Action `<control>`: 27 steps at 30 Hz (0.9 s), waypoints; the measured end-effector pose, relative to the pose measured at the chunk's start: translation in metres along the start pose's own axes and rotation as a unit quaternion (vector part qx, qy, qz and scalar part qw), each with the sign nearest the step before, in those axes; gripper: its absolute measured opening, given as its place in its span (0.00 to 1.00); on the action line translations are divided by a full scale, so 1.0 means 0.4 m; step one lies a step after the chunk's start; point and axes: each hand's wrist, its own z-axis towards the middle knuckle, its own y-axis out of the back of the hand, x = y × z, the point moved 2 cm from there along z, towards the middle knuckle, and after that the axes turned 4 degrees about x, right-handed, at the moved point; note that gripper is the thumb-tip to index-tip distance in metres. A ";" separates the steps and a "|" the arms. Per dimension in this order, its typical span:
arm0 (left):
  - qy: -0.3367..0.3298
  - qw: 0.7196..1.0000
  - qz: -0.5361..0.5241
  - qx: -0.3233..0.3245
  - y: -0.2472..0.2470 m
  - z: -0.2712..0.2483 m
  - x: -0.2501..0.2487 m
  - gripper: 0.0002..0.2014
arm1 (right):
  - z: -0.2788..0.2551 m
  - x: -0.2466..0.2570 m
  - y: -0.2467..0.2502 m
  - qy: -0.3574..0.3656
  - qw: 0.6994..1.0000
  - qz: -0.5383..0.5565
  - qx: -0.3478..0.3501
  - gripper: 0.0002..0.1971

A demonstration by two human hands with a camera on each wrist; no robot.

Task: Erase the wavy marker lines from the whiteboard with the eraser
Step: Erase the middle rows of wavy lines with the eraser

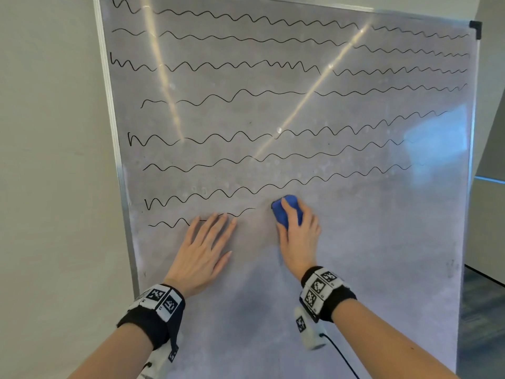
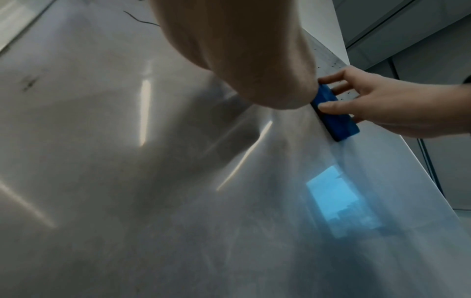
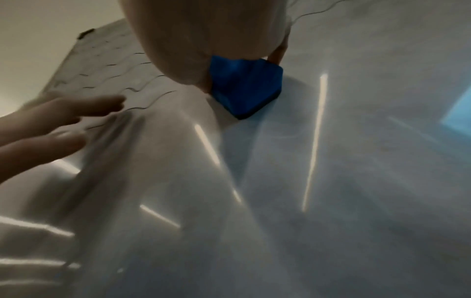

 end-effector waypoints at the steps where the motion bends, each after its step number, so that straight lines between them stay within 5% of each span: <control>1: 0.004 1.000 -0.001 0.002 0.001 0.000 -0.003 0.30 | 0.007 0.026 -0.007 0.000 1.000 -0.009 -0.001 0.33; 7: 0.028 1.000 0.001 0.006 0.017 -0.003 -0.011 0.31 | -0.039 0.070 -0.031 0.175 0.982 -0.031 0.059 0.36; 13: 0.059 0.998 0.013 0.015 0.036 -0.026 -0.009 0.31 | 0.035 0.002 0.010 -0.001 1.000 0.024 -0.017 0.33; 17: 0.058 0.998 0.008 0.018 0.037 -0.025 -0.006 0.31 | -0.028 0.137 -0.051 0.108 0.994 0.005 0.032 0.40; 20: 0.037 0.999 0.005 0.010 0.043 -0.019 0.021 0.31 | -0.056 0.119 -0.053 0.166 0.984 -0.018 0.057 0.39; 24: 0.016 0.999 0.024 0.015 0.048 -0.036 0.077 0.31 | -0.031 0.054 -0.010 0.012 0.999 0.032 -0.014 0.34; 27: 0.005 1.000 0.011 0.010 0.044 -0.048 0.100 0.31 | -0.018 0.135 -0.035 -0.059 0.997 0.037 -0.028 0.34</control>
